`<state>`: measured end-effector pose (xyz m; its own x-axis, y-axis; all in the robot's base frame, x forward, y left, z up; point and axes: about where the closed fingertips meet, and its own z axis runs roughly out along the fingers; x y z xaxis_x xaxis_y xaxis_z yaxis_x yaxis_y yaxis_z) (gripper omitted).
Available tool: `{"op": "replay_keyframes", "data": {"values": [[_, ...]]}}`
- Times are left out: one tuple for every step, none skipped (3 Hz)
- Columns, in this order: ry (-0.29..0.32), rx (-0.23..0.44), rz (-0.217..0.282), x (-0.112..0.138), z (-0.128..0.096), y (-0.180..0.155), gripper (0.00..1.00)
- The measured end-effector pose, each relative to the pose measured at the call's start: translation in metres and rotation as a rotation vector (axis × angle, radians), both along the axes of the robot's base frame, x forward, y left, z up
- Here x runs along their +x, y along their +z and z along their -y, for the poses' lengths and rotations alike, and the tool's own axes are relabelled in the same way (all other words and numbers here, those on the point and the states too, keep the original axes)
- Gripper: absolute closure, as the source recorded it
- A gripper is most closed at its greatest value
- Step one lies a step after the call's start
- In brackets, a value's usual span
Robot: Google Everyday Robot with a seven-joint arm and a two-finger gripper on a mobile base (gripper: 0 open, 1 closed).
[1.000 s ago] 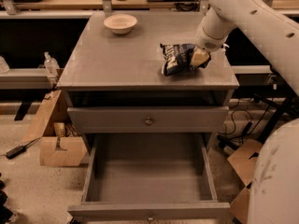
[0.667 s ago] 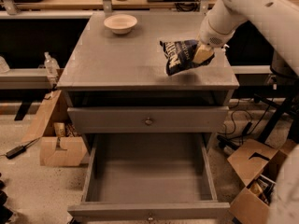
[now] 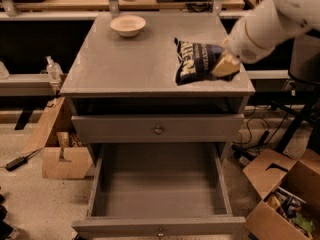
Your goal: Place blue chip bag into middle drawer
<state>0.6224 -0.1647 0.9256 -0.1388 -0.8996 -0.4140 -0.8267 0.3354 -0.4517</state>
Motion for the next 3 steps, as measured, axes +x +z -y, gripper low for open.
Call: {"op": "replay_keyframes", "data": {"values": [[-0.113, 0.156, 0.001, -0.05, -0.012, -0.006, 1.0], [-0.277, 0.275, 0.01, -0.082, -0.018, -0.026, 1.0], [-0.368, 0.331, -0.024, -0.095, -0.021, -0.069, 1.0]]}}
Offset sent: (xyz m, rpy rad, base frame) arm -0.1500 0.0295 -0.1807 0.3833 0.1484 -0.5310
